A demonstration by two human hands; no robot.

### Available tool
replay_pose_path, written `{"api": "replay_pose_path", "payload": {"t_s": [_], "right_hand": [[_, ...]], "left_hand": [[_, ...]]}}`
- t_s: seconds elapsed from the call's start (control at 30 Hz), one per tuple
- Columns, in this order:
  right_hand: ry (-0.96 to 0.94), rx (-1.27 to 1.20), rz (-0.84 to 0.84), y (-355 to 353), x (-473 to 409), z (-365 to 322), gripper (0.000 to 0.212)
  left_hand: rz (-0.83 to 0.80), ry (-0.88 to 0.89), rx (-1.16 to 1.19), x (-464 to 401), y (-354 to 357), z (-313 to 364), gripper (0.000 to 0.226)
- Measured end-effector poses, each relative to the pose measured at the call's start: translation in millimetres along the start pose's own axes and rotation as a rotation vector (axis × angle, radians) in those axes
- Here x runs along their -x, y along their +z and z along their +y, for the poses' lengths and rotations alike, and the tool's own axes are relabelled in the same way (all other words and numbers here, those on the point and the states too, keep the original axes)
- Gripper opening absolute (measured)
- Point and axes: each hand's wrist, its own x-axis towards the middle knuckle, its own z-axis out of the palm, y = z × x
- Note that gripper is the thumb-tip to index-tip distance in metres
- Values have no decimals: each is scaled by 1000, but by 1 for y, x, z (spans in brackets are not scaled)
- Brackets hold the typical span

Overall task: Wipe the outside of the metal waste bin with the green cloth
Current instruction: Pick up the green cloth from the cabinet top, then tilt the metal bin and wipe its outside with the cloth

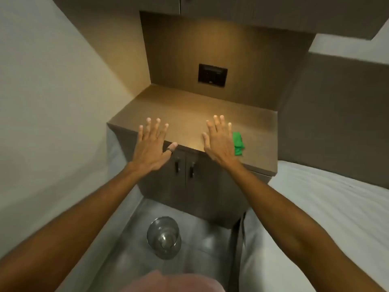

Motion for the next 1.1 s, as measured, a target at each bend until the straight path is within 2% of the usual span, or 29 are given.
{"api": "replay_pose_path", "payload": {"t_s": [0.1, 0.23, 0.3, 0.37, 0.43, 0.5, 0.6, 0.7, 0.77, 0.8, 0.9, 0.97, 1.03, 1.1], "right_hand": [[120, 43, -103, 11, -11, 40, 62], [132, 23, -209, 27, -27, 74, 69], [151, -57, -252, 44, -27, 79, 75], [108, -94, -279, 60, -16, 78, 93], [-27, -61, -310, 70, -4, 74, 113], [-124, -42, -297, 75, 10, 72, 112], [-154, -75, -221, 85, 43, 54, 105], [-182, -245, -223, 112, 91, 27, 97], [-39, -499, -254, 145, 131, 11, 87], [95, -635, -285, 169, 157, 4, 84], [595, -1039, -327, 237, 218, -8, 75], [945, -1211, -307, 296, 260, -7, 70], [1274, -1352, -255, 377, 303, 2, 60], [1491, -1456, -175, 459, 342, 15, 51]], "left_hand": [[-120, 26, -15, 5, 22, 11, 76], [-175, 74, 51, 19, 43, 18, 72], [-255, 98, 59, 29, 52, 13, 72], [-332, 112, 68, 44, 66, 2, 71], [-401, 104, 77, 57, 77, -8, 70], [-506, 81, 102, 71, 91, -16, 69], [-674, 20, 181, 92, 113, -25, 68], [-823, -55, 280, 116, 141, -26, 62], [-922, -108, 342, 136, 170, -27, 57], [-971, -135, 365, 150, 190, -29, 57], [-1067, -212, 438, 185, 253, -33, 54], [-1119, -208, 449, 207, 316, -40, 57], [-1117, -204, 466, 224, 401, -50, 60], [-1048, -175, 438, 236, 485, -60, 66]]}}
